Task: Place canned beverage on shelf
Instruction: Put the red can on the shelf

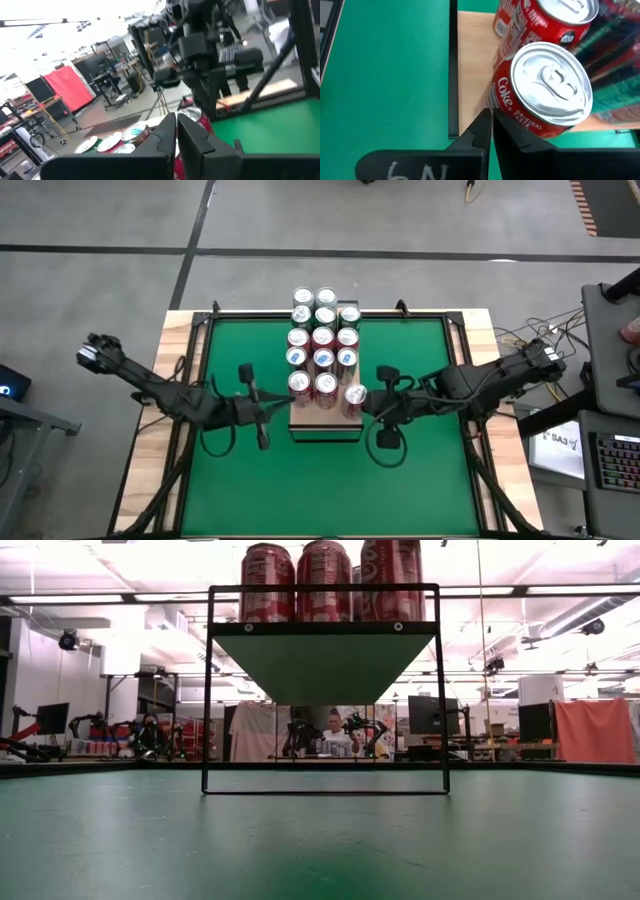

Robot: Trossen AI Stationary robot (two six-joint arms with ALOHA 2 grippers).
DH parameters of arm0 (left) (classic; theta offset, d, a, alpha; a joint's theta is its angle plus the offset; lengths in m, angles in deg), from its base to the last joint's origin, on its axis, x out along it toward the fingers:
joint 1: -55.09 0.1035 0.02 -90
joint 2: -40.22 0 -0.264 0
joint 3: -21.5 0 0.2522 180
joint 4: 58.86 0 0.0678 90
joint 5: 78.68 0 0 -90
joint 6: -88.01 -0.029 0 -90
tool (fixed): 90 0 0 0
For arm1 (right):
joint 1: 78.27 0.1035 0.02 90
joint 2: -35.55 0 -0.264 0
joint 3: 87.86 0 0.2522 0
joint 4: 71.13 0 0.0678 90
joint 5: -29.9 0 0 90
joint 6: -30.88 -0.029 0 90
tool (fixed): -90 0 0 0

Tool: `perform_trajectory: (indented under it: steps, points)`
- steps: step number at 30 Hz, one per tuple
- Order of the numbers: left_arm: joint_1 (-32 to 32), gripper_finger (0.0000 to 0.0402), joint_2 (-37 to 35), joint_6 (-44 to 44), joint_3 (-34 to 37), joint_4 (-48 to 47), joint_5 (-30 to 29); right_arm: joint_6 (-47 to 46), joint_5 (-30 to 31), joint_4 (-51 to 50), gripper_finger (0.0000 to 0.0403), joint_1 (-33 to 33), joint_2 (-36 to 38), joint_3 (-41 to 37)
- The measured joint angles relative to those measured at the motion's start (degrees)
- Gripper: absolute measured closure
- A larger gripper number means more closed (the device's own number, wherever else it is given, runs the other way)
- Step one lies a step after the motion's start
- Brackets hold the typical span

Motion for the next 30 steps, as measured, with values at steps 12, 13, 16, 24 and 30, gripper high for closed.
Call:
perform_trajectory:
  steps: [12, 13, 16, 24, 30]
  points:
    - [0.0, 0.0402, -2.7, -0.3, 2.6, 2.3, -0.1, 2.6, -0.6, 1.8, 0.0394, -2.5, 0.0, 0.0]
    - [0.0, 0.0402, -2.7, -0.3, 2.6, 2.3, -0.1, 2.6, -0.6, 2.1, 0.0394, -2.5, 0.0, 0.0]
    - [0.0, 0.0402, -2.6, -0.4, 2.6, 2.3, -0.1, 2.8, -0.6, 3.6, 0.0394, -2.6, 0.0, 0.0]
    - [0.0, 0.0402, -2.0, -0.8, 2.6, 2.3, -0.1, 3.3, -0.6, 4.8, 0.0394, -3.6, 0.0, -0.2]
    - [0.0, 0.0402, -1.6, -0.8, 2.6, 2.4, -0.1, 3.3, -0.6, 6.1, 0.0394, -4.6, -0.1, -0.7]
